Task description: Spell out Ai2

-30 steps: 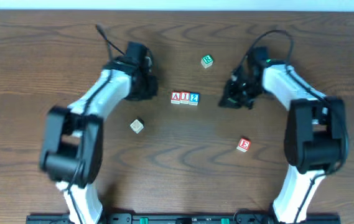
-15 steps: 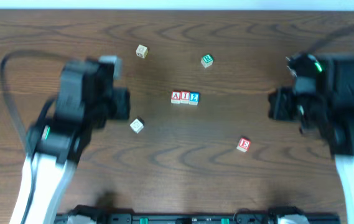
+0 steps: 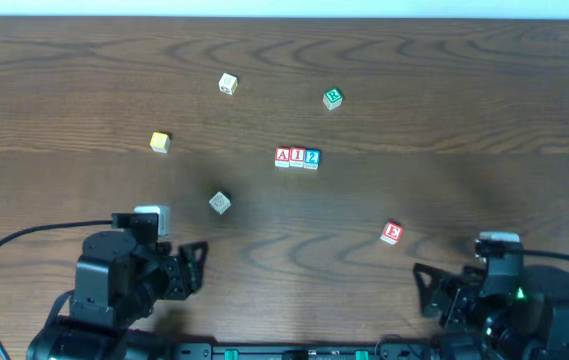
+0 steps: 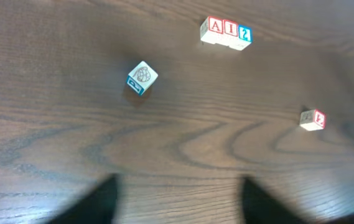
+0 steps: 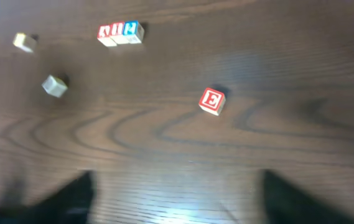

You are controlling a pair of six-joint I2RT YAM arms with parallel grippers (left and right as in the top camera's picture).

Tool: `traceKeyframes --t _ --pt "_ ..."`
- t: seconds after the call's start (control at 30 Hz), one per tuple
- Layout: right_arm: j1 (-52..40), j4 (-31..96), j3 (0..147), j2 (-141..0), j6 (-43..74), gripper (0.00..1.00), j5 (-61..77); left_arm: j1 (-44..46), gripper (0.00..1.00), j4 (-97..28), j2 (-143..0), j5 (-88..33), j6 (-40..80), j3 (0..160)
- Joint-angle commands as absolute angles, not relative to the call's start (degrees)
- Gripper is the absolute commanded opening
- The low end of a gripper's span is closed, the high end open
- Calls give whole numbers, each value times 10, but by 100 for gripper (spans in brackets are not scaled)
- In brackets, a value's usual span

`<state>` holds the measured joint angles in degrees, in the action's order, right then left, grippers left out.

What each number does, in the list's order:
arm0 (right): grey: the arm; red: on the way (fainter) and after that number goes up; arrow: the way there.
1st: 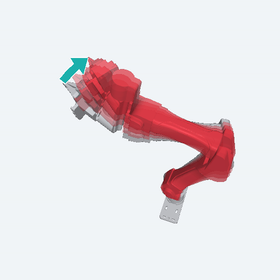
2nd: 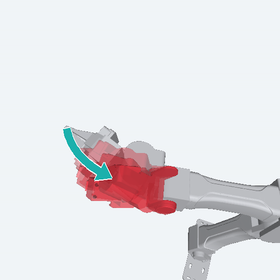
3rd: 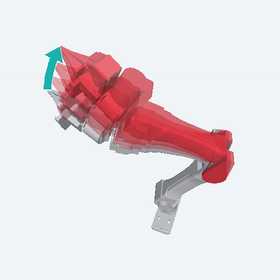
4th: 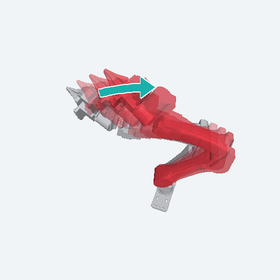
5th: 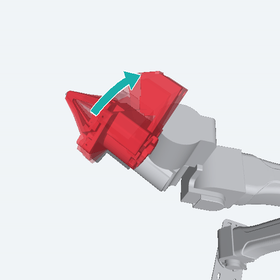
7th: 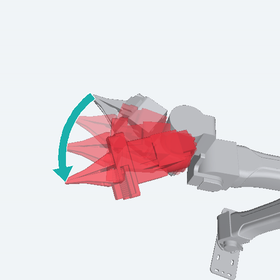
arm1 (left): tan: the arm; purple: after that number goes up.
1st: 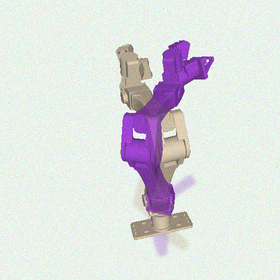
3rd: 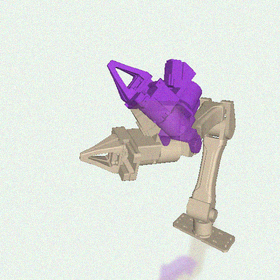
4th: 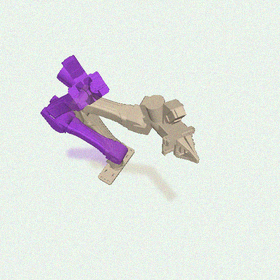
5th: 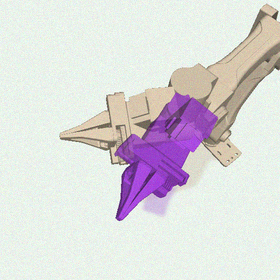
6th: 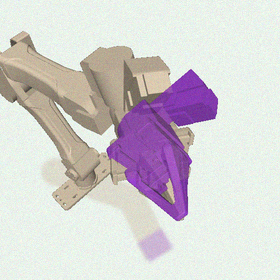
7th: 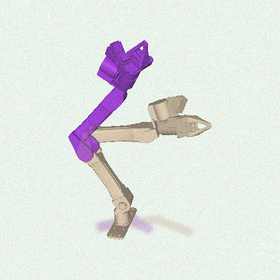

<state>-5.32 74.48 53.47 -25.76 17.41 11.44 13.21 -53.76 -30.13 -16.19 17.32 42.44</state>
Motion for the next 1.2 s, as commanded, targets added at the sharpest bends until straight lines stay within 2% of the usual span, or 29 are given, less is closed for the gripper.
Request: traceKeyframes --t 0.0,0.73,0.87,0.97,1.17 --pt "-57 757 531 -254 240 99 123 132 95 -547 -299 -164 210 427" --pt "-57 768 531 -254 240 99 123 128 95 -559 -293 -159 210 427" --pt "-57 768 531 -254 240 99 123 119 95 -559 -243 -137 196 427" --pt "-57 768 531 -254 240 99 123 107 95 -547 -153 -115 176 427" --pt "-57 768 531 -254 240 99 123 89 95 -548 -36 -74 33 411"
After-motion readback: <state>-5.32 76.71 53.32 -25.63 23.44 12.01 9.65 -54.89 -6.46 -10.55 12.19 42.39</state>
